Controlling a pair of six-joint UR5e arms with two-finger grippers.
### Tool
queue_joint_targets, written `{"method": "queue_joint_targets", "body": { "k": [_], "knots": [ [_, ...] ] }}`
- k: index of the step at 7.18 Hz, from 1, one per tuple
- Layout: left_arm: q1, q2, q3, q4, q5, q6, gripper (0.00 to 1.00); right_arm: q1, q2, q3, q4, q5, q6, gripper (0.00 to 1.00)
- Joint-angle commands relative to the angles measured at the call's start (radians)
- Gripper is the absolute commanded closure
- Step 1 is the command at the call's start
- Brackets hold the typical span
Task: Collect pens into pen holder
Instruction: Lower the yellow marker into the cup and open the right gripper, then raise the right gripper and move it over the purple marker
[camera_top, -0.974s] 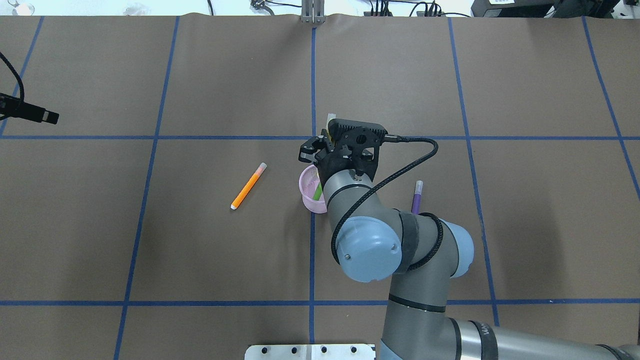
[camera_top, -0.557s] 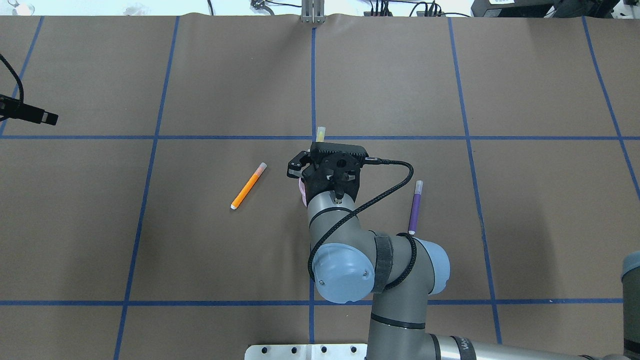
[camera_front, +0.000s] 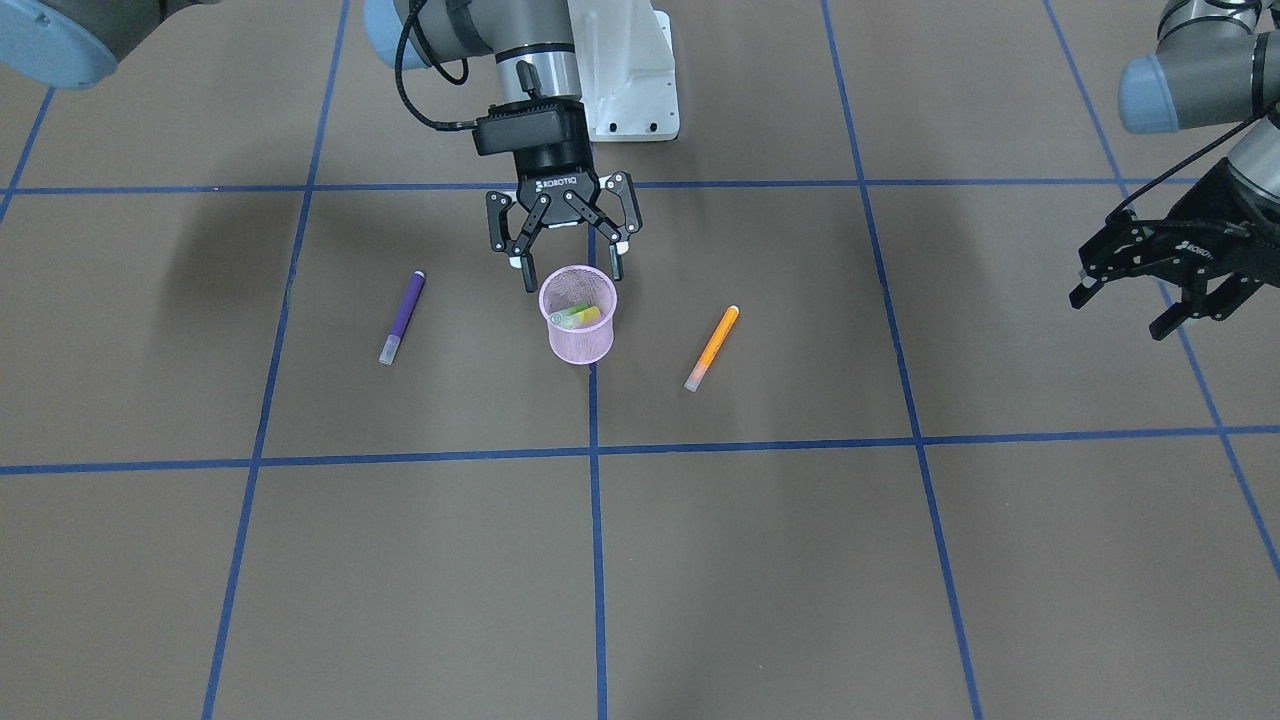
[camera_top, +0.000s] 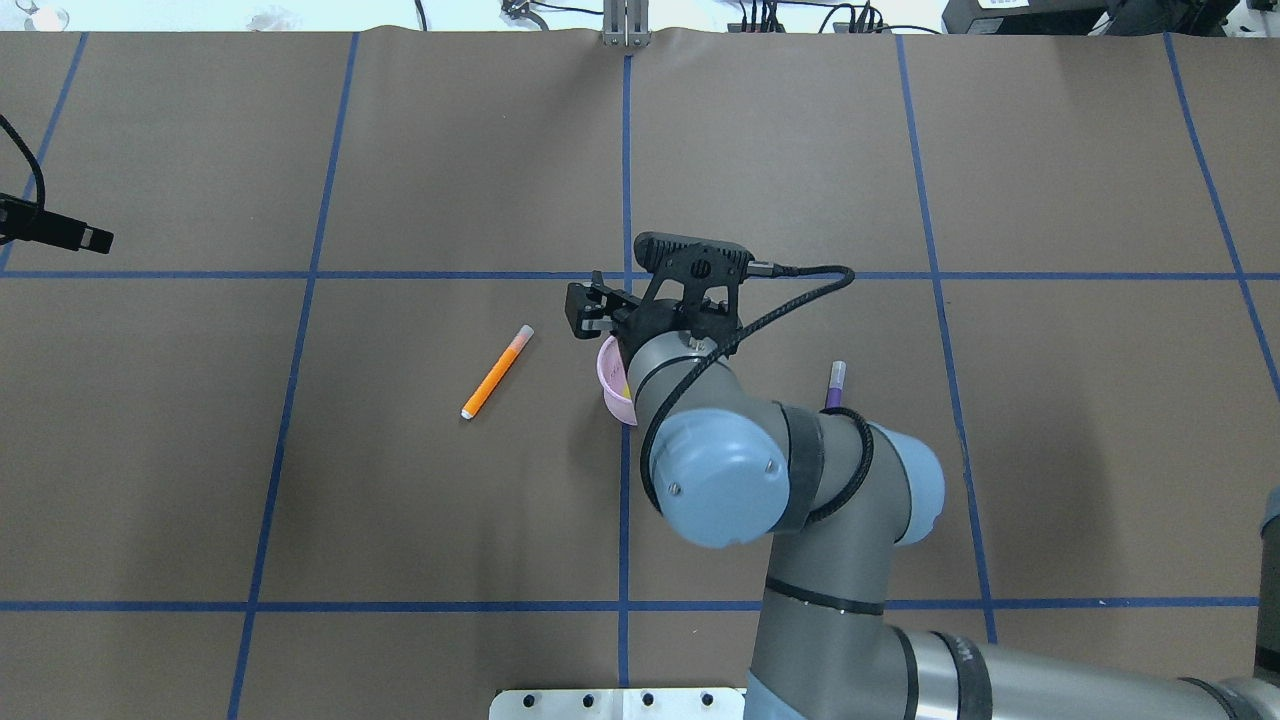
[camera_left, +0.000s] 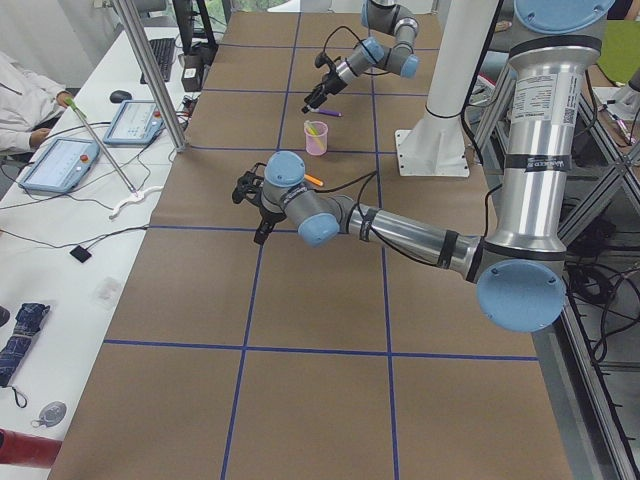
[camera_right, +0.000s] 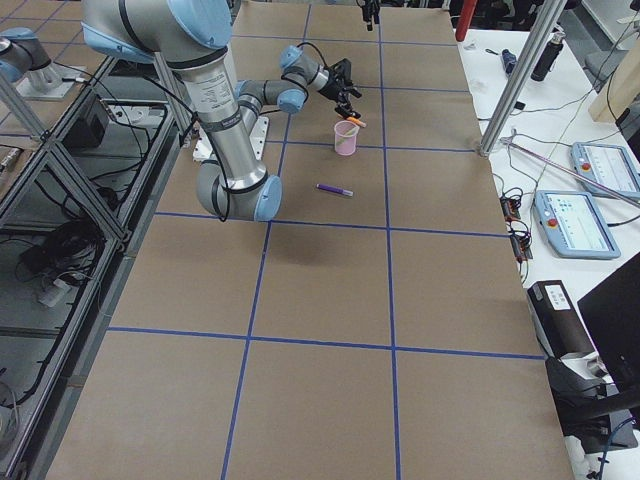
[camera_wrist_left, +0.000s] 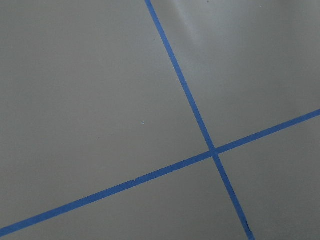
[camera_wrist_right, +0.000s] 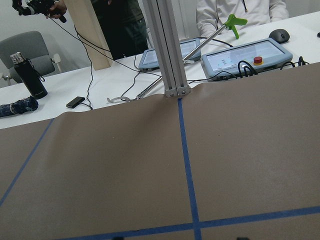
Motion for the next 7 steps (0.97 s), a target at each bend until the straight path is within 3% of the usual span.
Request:
{"method": "queue_joint_targets", "body": {
  "k": [1, 4, 7],
  "knots": [
    [0.0, -0.001, -0.001, -0.002, 0.0, 0.0, 0.0, 0.168, -0.016, 0.032, -0.128, 0.361, -0.026, 0.0],
    [0.0, -0.001, -0.004, -0.002, 0.004, 0.002, 0.0, 0.308, -0.085, 0.029, -0.236, 0.716, -0.179, 0.0],
    [0.0, 0.001, -0.01, -0.027, 0.005, 0.002, 0.0, 0.264, -0.231, 0.021, -0.232, 0.719, -0.192, 0.01]
  ]
}}
